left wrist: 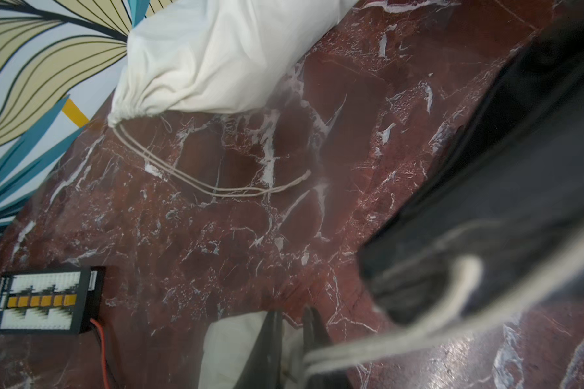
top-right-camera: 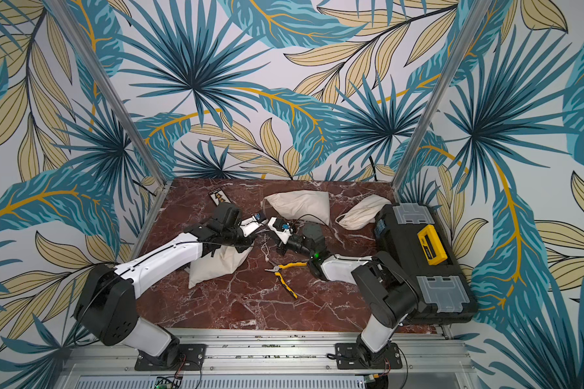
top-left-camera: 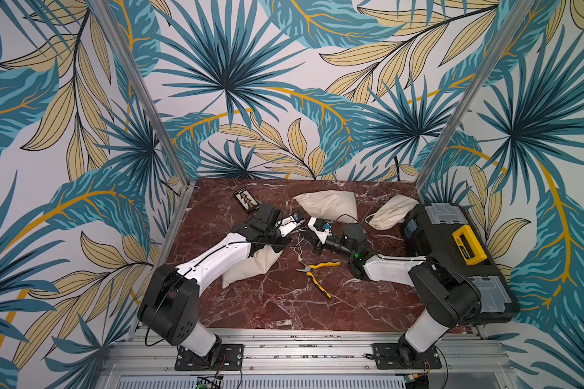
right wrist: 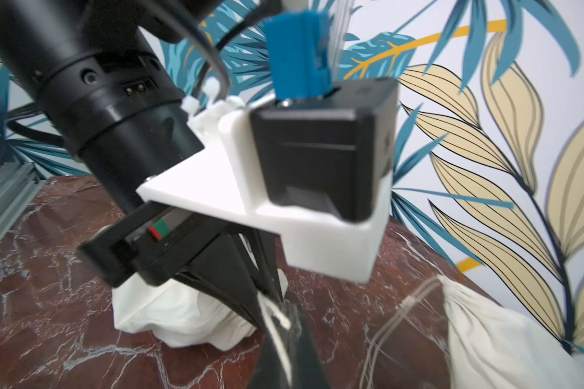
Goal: Close the soil bag
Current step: Frap the soil bag at the center of the board.
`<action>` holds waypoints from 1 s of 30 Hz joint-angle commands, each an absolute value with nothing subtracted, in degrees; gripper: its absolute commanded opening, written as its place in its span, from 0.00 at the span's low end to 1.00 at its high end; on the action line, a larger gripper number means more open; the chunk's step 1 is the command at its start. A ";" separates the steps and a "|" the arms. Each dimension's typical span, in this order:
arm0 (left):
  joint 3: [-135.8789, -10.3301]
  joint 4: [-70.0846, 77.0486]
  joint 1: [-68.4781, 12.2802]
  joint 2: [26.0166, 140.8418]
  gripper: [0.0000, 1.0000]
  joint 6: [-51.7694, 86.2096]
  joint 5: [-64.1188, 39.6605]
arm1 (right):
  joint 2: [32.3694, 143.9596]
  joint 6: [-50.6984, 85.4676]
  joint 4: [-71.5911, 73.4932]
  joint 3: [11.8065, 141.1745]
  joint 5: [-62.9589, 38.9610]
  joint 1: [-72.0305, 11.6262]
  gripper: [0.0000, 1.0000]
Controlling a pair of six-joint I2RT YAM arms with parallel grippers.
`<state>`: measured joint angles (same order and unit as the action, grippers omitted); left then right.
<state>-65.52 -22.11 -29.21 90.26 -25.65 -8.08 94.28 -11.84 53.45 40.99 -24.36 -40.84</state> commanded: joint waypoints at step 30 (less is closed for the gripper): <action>-67.30 -25.90 -26.80 98.00 0.35 -19.20 8.17 | 82.03 2.72 47.11 34.23 -15.31 -30.10 0.00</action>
